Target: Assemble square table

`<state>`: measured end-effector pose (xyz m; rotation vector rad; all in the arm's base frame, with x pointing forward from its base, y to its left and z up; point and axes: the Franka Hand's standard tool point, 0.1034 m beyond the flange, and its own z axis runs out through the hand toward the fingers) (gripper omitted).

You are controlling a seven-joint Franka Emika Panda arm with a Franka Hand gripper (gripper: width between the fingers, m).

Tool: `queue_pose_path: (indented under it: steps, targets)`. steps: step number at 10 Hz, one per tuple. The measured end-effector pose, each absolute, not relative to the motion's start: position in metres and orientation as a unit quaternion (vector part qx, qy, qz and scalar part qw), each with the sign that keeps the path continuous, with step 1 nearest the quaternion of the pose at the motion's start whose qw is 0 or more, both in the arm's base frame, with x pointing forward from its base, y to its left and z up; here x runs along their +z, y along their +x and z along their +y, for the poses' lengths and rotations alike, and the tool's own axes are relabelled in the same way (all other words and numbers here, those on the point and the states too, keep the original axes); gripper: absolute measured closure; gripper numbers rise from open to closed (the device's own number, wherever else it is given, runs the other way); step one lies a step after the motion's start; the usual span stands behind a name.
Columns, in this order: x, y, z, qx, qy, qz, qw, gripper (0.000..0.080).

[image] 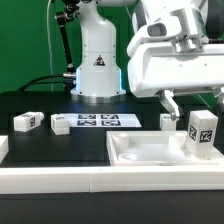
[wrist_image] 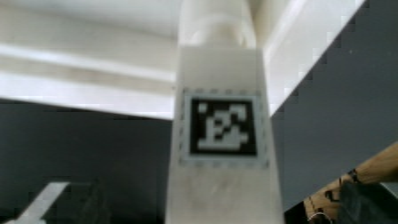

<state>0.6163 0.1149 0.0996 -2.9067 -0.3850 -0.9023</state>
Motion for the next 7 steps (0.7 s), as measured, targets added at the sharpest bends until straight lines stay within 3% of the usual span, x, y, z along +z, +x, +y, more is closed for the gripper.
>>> queue_pose_path:
  steps: [3,7]
  targets:
    - [0.099,0.615,0.116,-0.279,-0.951,-0.128,0.04,0.015]
    - [0.085,0.608,0.122,-0.163,-0.977,-0.125,0.064,0.015]
